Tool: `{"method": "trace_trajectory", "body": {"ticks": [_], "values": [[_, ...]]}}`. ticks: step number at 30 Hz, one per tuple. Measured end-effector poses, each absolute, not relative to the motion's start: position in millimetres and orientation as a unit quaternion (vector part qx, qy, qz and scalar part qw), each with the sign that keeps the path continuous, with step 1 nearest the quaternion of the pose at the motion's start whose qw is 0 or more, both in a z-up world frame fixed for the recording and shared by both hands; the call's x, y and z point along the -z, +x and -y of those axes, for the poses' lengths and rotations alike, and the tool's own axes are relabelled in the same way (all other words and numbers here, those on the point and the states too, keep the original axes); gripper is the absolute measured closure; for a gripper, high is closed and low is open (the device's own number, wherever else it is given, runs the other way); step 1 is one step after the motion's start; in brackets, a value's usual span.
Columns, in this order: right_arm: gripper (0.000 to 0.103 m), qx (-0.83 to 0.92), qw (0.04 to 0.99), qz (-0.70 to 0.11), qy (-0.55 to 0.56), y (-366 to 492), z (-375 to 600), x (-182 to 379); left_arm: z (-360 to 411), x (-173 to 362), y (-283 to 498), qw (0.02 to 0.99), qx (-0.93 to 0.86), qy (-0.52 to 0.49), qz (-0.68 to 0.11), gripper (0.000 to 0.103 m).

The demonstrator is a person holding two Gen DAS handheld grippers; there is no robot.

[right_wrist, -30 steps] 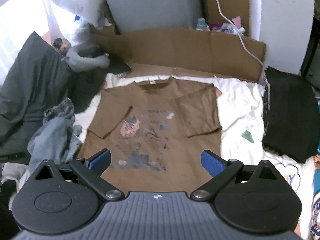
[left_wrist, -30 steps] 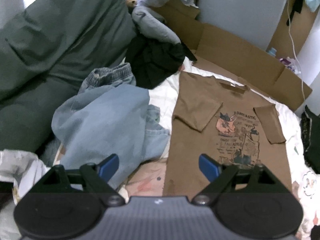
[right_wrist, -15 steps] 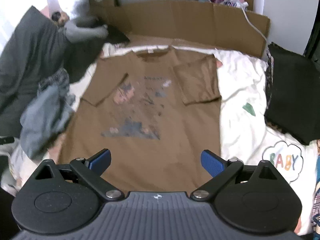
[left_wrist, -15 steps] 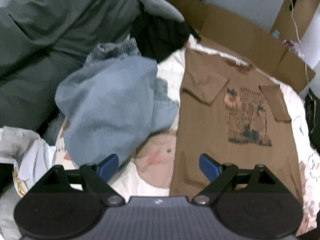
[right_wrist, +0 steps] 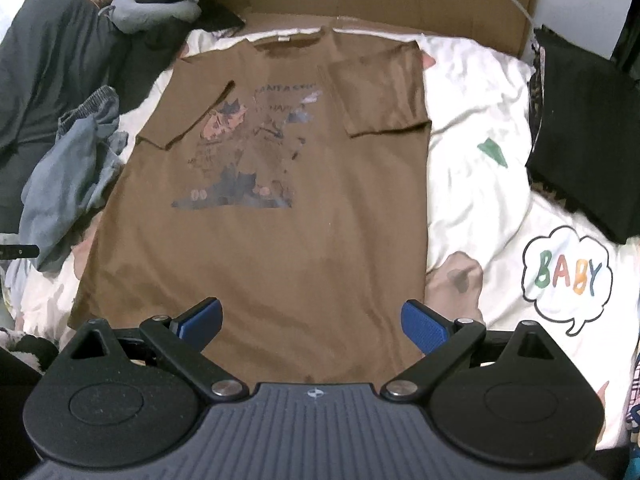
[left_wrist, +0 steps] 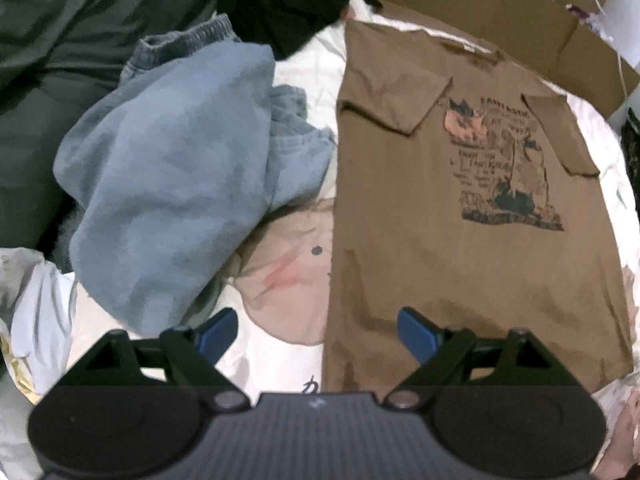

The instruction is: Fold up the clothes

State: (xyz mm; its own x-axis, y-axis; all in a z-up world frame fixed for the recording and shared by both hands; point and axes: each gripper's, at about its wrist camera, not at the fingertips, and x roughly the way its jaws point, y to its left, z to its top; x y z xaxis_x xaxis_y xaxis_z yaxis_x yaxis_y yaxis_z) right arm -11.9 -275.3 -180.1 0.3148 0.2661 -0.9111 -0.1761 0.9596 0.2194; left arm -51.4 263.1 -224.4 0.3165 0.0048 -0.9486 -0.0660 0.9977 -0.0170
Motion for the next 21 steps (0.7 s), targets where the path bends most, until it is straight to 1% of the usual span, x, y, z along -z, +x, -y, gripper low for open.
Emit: {"method": "trace_trajectory", "body": {"ticks": [11,12,14,16,19,21], "values": [[0.005,-0.117,0.788,-0.602,0.064,-10,292,234,-263,258,-43,0.782,-0.035,-0.004,-0.622,0.014],[0.006,-0.116,0.785,-0.604,0.067,-9,294,239,-264,261,-42,0.78,-0.036,-0.003,-0.625,0.014],[0.012,-0.114,0.782,-0.609,0.069,-9,297,250,-264,266,-41,0.774,-0.037,0.002,-0.631,0.014],[0.015,-0.107,0.779,-0.614,0.068,-10,300,261,-263,271,-40,0.77,-0.039,0.006,-0.637,0.014],[0.016,-0.095,0.771,-0.624,0.083,-13,308,277,-263,277,-37,0.765,-0.043,0.012,-0.643,0.014],[0.018,-0.085,0.764,-0.631,0.103,-16,316,287,-267,282,-36,0.76,-0.041,-0.01,-0.648,0.014]]}}
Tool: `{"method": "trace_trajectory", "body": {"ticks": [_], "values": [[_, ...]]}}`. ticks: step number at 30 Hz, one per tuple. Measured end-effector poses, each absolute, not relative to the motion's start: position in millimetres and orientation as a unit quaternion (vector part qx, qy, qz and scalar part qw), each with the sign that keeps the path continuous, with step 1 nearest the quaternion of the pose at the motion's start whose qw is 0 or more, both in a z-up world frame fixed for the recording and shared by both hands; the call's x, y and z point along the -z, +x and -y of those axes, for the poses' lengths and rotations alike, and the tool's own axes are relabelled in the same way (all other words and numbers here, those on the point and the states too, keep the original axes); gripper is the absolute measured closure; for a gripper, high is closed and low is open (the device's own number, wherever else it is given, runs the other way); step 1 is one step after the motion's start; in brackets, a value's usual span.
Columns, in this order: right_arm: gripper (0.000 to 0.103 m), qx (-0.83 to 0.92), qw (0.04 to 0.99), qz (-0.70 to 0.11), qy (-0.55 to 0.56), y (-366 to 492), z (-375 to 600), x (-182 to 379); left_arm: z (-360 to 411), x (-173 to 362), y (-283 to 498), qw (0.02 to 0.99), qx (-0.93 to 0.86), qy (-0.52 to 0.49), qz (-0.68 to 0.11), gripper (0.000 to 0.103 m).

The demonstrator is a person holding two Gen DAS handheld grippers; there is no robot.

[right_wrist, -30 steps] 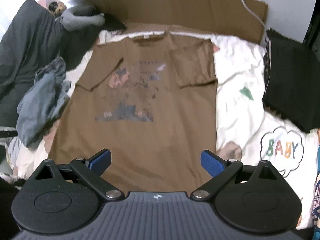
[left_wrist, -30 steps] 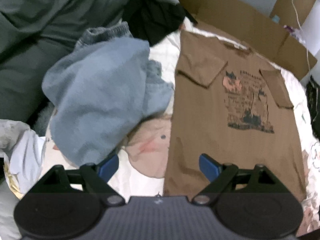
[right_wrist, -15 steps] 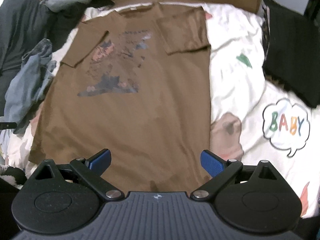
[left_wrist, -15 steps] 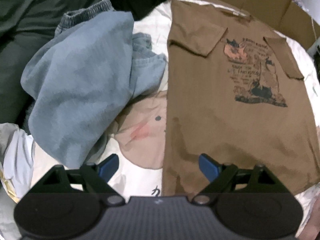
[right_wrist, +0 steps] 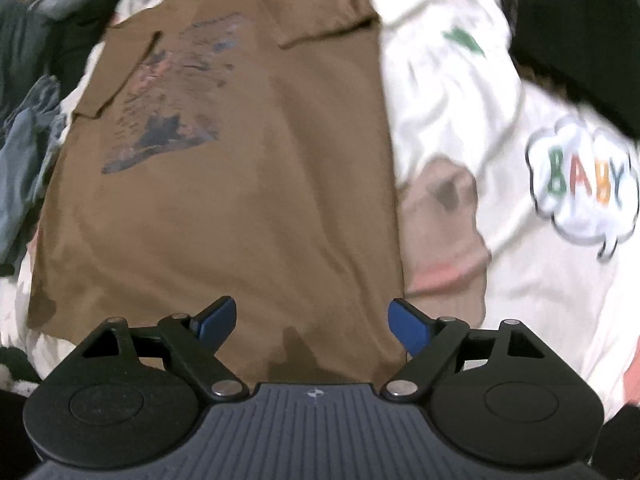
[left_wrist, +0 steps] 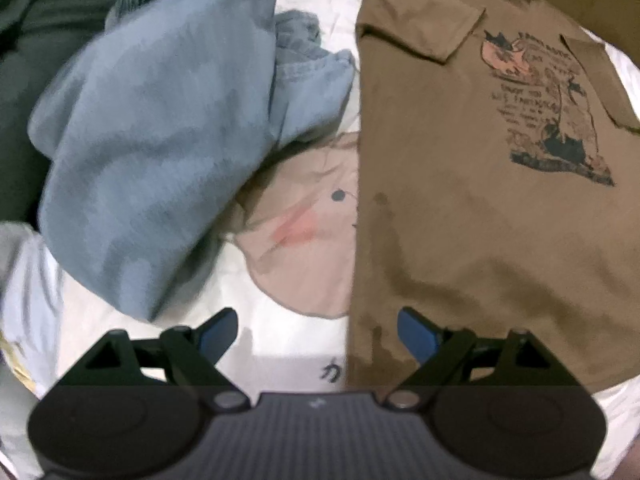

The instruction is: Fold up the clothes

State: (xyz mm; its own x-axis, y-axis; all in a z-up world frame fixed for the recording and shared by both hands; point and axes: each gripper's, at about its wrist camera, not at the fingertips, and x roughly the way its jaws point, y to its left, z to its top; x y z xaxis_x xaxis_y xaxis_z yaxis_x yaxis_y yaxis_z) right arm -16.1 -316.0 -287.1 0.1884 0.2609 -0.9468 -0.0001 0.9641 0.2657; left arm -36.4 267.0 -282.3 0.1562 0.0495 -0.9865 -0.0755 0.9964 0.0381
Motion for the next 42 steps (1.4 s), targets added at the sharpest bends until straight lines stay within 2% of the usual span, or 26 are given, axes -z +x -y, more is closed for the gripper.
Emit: {"method": "trace_trajectory", "body": {"ticks": [7,15,18,20,23,26,34,38,42], "values": [[0.036,-0.076,0.751,-0.645,0.115,-27,331,314,-274,298,-36,0.747,-0.05,-0.003,-0.663,0.019],[0.04,-0.043,0.747,-0.657,0.099,-28,347,332,-274,301,-41,0.746,-0.033,-0.002,-0.665,0.021],[0.049,-0.026,0.742,-0.663,0.098,-27,356,339,-276,310,-45,0.737,-0.034,0.002,-0.675,0.029],[0.053,-0.014,0.735,-0.669,0.112,-27,363,344,-281,317,-48,0.727,-0.036,-0.011,-0.685,0.039],[0.054,-0.007,0.73,-0.67,0.134,-27,368,346,-284,321,-52,0.719,-0.034,-0.029,-0.693,0.046],[0.055,-0.01,0.736,-0.665,0.127,-26,367,342,-285,319,-55,0.717,-0.024,-0.044,-0.695,0.049],[0.055,-0.019,0.736,-0.665,0.124,-26,367,340,-285,313,-60,0.705,0.006,-0.081,-0.705,0.049],[0.055,-0.026,0.732,-0.67,0.122,-28,365,342,-273,329,-64,0.692,0.007,-0.045,-0.721,0.05],[0.055,-0.03,0.733,-0.669,0.117,-30,367,340,-275,342,-66,0.674,-0.001,-0.061,-0.736,0.057]]}}
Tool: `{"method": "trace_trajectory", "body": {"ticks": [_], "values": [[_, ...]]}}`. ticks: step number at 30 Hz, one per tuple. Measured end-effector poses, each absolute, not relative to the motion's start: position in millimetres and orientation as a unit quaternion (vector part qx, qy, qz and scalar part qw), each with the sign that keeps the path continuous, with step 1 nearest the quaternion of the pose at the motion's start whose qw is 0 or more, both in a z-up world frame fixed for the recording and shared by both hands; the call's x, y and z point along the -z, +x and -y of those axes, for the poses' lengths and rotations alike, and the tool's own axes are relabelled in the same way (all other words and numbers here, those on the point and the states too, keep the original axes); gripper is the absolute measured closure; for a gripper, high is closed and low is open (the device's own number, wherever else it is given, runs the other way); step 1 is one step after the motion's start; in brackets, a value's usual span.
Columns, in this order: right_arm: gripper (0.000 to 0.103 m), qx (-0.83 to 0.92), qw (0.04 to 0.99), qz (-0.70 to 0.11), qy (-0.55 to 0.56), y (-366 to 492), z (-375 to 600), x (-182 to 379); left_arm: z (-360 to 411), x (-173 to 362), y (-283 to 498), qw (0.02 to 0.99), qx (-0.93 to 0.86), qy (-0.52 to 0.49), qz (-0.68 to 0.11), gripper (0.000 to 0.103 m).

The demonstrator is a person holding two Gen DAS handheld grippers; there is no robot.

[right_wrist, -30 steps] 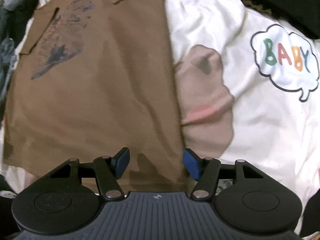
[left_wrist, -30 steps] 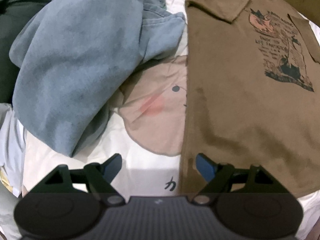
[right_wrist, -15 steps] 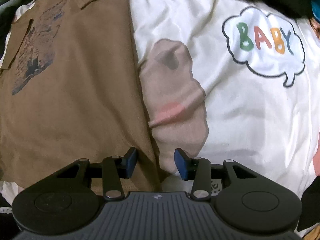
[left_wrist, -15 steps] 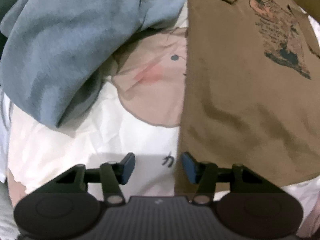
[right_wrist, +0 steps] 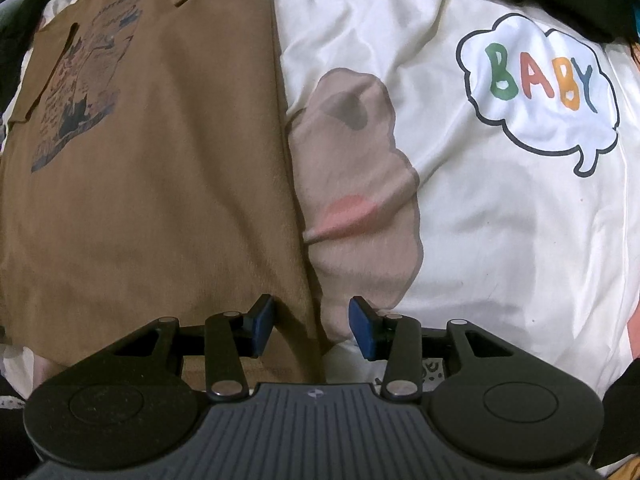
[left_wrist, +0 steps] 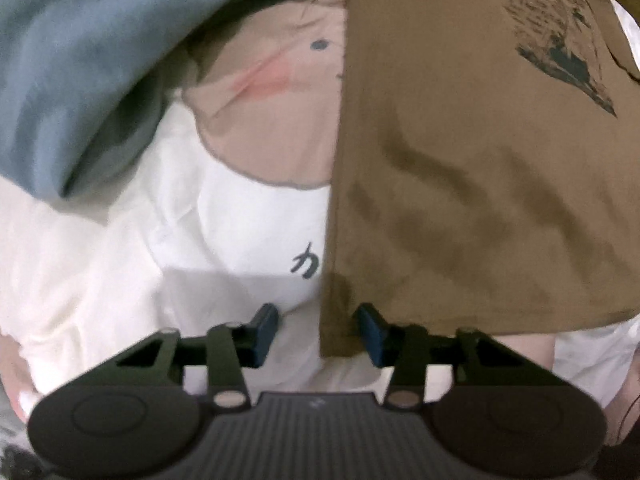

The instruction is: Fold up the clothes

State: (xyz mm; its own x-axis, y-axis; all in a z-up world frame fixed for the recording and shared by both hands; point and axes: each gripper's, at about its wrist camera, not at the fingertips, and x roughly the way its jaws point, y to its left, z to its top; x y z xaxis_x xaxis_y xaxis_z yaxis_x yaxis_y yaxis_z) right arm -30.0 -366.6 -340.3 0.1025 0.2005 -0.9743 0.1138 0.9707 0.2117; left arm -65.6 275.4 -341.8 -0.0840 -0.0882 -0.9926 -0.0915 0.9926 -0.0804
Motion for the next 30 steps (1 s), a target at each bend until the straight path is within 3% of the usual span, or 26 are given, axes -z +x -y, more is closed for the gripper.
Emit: {"method": "trace_trajectory", "body": {"ticks": [5,9,11,12,18,22,24,26,28,30], "values": [[0.055,-0.026,0.723,-0.669,0.174,-30,380,343,-302,345,-64,0.659,-0.021,-0.15,-0.737,0.069],[0.055,-0.021,0.72,-0.662,0.207,-32,392,341,-307,345,-66,0.661,-0.018,-0.157,-0.734,0.073],[0.055,-0.015,0.718,-0.662,0.216,-33,397,342,-303,345,-66,0.664,-0.011,-0.146,-0.733,0.09],[0.055,-0.014,0.715,-0.663,0.22,-34,399,343,-300,344,-65,0.666,-0.008,-0.143,-0.732,0.092],[0.055,-0.027,0.703,-0.672,0.232,-38,398,348,-300,329,-60,0.683,-0.014,-0.127,-0.719,0.094],[0.069,-0.032,0.69,-0.68,0.246,-43,394,358,-301,322,-56,0.689,-0.013,-0.125,-0.714,0.094],[0.071,-0.034,0.684,-0.684,0.252,-46,394,363,-301,324,-54,0.687,-0.013,-0.124,-0.716,0.094],[0.079,-0.037,0.678,-0.685,0.263,-49,394,367,-301,327,-52,0.684,-0.016,-0.126,-0.718,0.094],[0.094,-0.039,0.671,-0.688,0.272,-49,395,371,-301,329,-50,0.682,-0.018,-0.128,-0.72,0.094],[0.096,-0.057,0.668,-0.692,0.267,-48,393,368,-300,326,-48,0.685,-0.017,-0.127,-0.718,0.094]]}}
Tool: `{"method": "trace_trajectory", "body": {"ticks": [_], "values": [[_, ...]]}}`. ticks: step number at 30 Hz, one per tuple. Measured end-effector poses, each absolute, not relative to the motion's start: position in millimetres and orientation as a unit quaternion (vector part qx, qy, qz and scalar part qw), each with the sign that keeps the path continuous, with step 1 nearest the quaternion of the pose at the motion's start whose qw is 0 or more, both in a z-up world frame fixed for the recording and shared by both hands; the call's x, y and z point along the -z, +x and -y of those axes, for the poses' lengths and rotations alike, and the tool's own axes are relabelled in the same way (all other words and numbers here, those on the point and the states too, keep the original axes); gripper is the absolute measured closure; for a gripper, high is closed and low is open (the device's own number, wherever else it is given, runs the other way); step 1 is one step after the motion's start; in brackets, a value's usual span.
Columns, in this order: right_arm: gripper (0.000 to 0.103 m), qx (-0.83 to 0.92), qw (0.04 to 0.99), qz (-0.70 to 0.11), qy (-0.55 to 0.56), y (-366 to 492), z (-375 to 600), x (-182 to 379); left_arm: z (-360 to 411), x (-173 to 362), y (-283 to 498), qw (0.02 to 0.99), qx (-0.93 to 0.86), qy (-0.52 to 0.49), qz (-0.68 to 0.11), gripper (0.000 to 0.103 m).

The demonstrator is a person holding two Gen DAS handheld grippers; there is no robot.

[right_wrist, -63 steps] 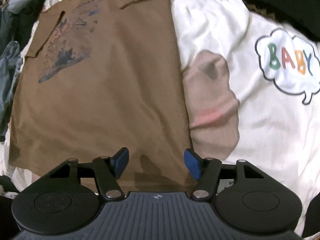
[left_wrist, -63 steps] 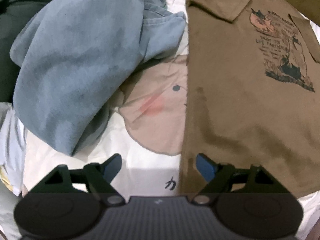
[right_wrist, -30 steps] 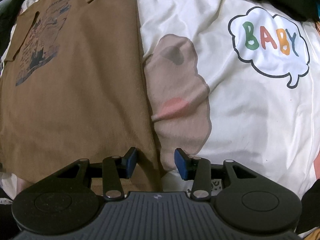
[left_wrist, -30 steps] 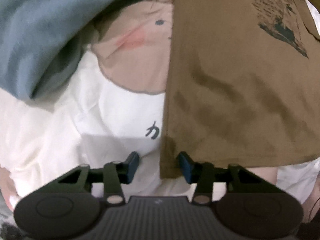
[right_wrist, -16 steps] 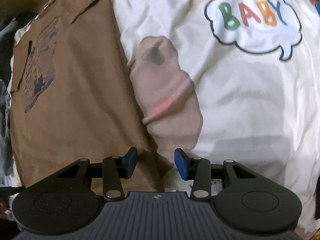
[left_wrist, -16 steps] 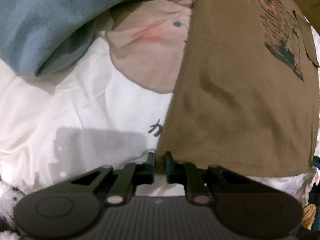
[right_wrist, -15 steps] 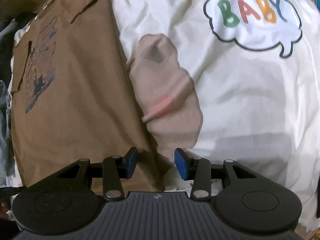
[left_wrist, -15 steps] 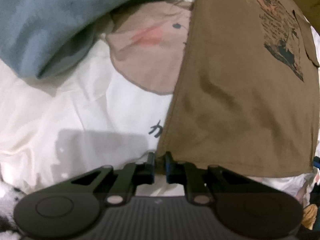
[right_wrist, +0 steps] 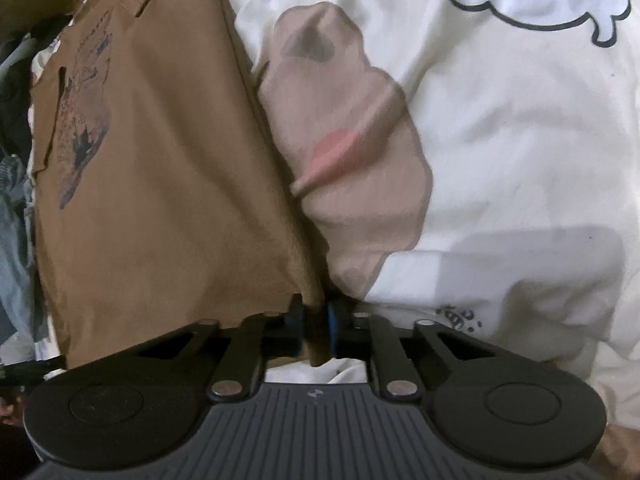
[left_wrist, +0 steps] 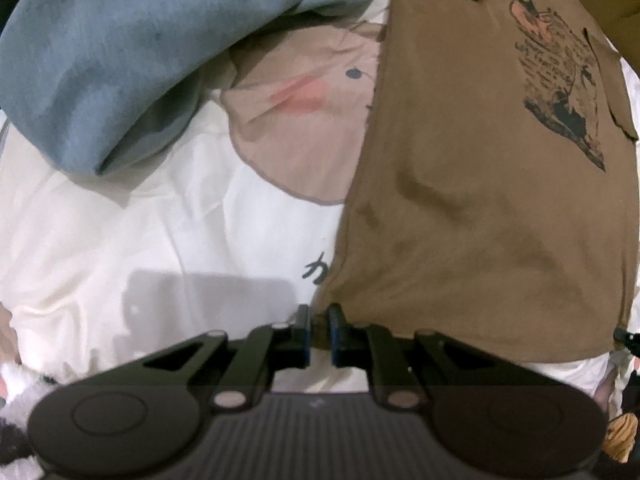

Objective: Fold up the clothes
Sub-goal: 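Close both grippers on the shirt side edge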

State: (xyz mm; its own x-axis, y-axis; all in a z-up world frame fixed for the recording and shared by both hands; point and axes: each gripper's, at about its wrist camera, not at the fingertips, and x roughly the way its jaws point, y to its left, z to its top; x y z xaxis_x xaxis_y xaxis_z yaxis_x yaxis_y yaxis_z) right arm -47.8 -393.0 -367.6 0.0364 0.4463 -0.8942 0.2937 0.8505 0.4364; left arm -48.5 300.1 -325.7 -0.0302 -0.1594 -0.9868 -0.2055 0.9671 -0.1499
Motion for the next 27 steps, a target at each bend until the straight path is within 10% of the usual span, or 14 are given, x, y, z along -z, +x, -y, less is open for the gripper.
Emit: {"method": "trace_trajectory", "body": {"ticks": [27], "values": [[0.099,-0.148,0.738,-0.607,0.257,-30,400,286,-290,229,-49,0.757,0.001,-0.184,-0.627,0.095]]}}
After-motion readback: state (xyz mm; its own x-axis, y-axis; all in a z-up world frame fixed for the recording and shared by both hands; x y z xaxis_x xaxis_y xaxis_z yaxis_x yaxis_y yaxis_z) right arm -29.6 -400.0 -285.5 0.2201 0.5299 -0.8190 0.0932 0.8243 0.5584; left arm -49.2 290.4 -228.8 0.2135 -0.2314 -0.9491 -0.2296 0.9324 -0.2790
